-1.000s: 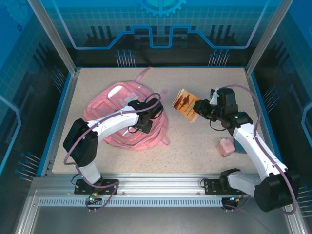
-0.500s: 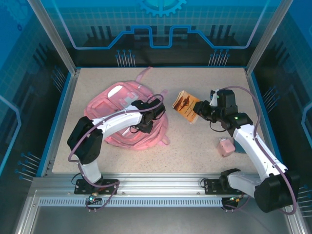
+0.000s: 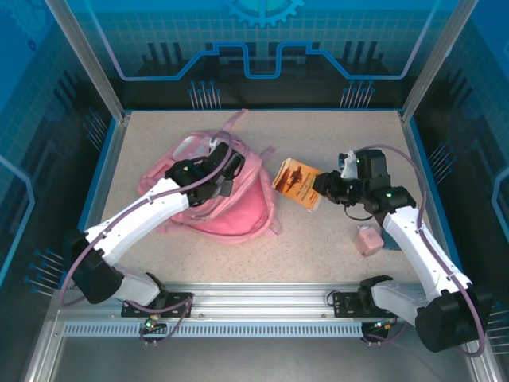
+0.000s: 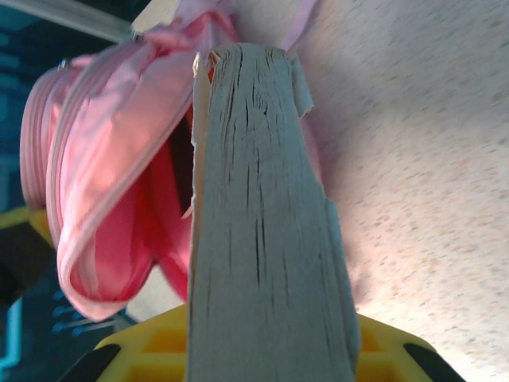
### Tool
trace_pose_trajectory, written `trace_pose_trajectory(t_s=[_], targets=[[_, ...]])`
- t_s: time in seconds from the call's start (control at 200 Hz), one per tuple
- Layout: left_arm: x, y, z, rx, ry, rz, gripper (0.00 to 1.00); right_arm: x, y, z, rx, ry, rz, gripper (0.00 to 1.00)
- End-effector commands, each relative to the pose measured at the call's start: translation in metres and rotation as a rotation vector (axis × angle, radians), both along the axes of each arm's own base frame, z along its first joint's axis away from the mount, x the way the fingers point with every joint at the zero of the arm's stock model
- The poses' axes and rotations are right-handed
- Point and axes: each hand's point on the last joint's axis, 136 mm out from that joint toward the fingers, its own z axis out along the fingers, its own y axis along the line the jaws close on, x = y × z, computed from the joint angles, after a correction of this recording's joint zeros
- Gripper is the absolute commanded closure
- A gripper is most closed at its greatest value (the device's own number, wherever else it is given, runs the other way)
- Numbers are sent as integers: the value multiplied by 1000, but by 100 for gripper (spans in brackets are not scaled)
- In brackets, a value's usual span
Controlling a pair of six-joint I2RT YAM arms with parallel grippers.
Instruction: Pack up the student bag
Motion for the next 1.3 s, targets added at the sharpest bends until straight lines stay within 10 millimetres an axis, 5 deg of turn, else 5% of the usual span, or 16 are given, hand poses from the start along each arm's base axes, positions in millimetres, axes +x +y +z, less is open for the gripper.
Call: trace_pose_trajectory(t_s=[0.0, 0.175, 0.445, 0.76, 0.98, 1.071, 1.211, 1.296], targets=[[25, -8, 66, -141, -230, 23, 93, -15, 37, 18, 116, -31, 186, 78], [28, -26, 82, -239, -234, -17, 94, -13, 84, 4, 139, 12, 262, 77], [29, -41, 87, -321, -219, -40, 95, 36, 137, -4, 234, -18, 159, 78], [30, -48, 93, -374, -212, -42, 95, 93, 187, -40, 298, 29, -46, 77], [30, -46, 91, -392, -205, -19, 95, 107, 212, -86, 279, 110, -160, 76], [31, -45, 89, -395, -200, -12, 95, 109, 221, -95, 275, 109, -159, 69], [33, -44, 86, -404, -187, -5, 95, 110, 228, -96, 281, 117, -107, 39], [34, -43, 83, -407, -181, 0, 95, 106, 221, -93, 288, 126, -93, 32]])
